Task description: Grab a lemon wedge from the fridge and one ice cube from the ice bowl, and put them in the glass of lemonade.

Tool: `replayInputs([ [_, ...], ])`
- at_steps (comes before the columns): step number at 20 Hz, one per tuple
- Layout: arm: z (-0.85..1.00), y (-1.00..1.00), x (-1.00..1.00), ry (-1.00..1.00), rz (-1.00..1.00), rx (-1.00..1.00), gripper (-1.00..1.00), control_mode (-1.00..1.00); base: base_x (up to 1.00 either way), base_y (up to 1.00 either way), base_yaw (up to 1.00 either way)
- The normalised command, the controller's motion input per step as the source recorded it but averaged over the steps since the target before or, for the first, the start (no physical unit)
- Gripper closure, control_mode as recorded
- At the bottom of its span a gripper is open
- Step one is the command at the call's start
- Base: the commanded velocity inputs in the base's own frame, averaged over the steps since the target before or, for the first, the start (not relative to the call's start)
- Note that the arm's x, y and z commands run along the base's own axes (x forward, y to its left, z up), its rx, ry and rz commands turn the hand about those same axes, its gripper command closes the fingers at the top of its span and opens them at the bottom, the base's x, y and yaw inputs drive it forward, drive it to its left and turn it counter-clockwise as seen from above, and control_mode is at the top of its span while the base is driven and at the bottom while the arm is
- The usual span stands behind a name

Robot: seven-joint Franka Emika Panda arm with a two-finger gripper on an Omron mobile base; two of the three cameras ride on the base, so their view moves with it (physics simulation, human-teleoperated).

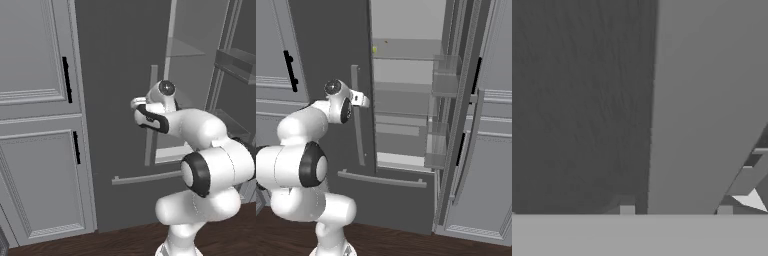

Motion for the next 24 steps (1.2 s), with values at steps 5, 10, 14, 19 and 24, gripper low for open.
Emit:
replayInputs([
  [5, 0.39, 1.00, -0.88, 0.00, 0.04, 0.00, 1.00, -1.00, 0.00, 0.00, 0.00],
  [10, 0.41, 0.97, -0.97, 0.00, 0.06, 0.00, 1.00, -1.00, 0.00, 0.00, 0.00],
  [14, 0.65, 0.77, -1.00, 0.00, 0.13, 0.00, 1.00, -1.00, 0.00, 0.00, 0.00],
  [19, 0.89, 0.56, -0.99, -0.01, 0.19, 0.00, 1.00, -1.00, 0.00, 0.00, 0.00],
  [24, 0.96, 0.00, -0.64, -0.05, 0.07, 0.01, 1.00, -1.00, 0.00, 0.00, 0.00],
])
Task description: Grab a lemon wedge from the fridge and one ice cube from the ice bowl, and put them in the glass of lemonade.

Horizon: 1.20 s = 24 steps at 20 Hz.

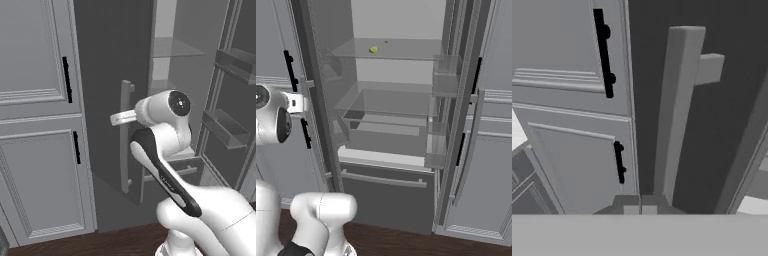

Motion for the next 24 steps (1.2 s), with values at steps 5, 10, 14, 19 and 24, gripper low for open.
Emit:
replayInputs([
  [5, 0.82, -0.61, -0.10, 0.01, -0.05, 0.11, 1.00, -1.00, 0.00, 0.00, 0.00],
  [10, 0.67, -0.95, 0.00, 0.15, -0.18, 0.14, 1.00, -1.00, 0.00, 0.00, 0.00],
  [14, 0.08, -1.00, 0.00, 0.30, -0.26, 0.20, 1.00, -1.00, 0.00, 0.00, 0.00],
  [19, -0.50, -0.73, -0.03, 0.23, -0.23, 0.37, -1.00, -1.00, 0.00, 0.00, 0.00],
  [24, -0.64, -0.41, 0.63, 0.37, -0.02, 0.51, -1.00, -1.00, 0.00, 0.00, 0.00],
])
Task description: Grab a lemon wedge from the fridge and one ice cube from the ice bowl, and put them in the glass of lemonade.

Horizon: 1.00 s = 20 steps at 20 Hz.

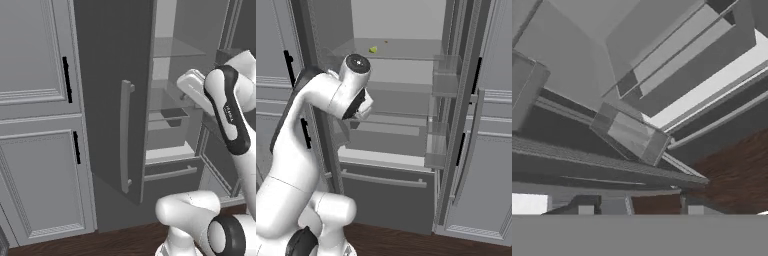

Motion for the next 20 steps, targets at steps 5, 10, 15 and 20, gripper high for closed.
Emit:
replayInputs([
  [5, -0.38, 0.21, 0.60, 0.25, 0.18, 0.48, -1.00, -1.00, 0.00, 0.00, 0.00],
  [10, -0.01, 0.61, -0.01, 0.11, 0.20, 0.25, -1.00, -1.00, 0.00, 0.00, 0.00],
  [15, -0.39, 0.23, 0.49, 0.00, -0.07, 0.01, -1.00, -1.00, 0.00, 0.00, 0.00],
  [20, -0.60, 0.03, 0.83, 0.00, -0.12, 0.00, -1.00, -1.00, 0.00, 0.00, 0.00],
])
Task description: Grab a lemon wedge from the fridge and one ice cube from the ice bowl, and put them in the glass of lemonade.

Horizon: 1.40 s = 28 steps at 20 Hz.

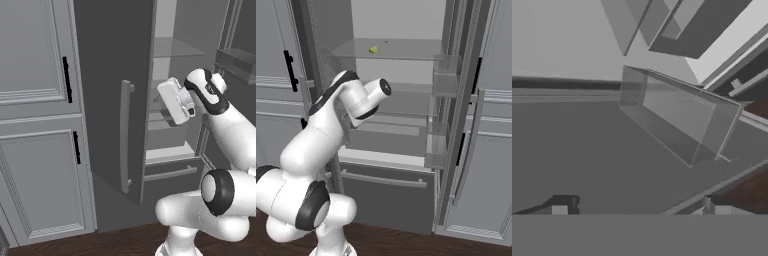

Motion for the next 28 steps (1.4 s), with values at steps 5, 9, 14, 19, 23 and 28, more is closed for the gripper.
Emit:
replayInputs([
  [5, -0.14, 0.44, 0.29, -0.01, -0.01, 0.02, -1.00, -1.00, 0.00, 0.00, 0.00],
  [9, -0.02, 0.98, -0.04, 0.00, 0.13, 0.02, -1.00, -1.00, 0.00, 0.00, 0.00],
  [14, 0.00, 1.00, -0.28, 0.00, 0.19, 0.00, -1.00, -1.00, 0.00, 0.00, 0.00],
  [19, 0.00, 1.00, -0.23, -0.03, 0.16, 0.00, -1.00, -1.00, 0.00, 0.00, 0.00],
  [23, 0.00, 1.00, -0.13, -0.07, 0.13, 0.00, -1.00, -1.00, 0.00, 0.00, 0.00],
  [28, 0.03, 1.00, -0.02, -0.08, 0.09, 0.00, -1.00, -1.00, 0.00, 0.00, 0.00],
])
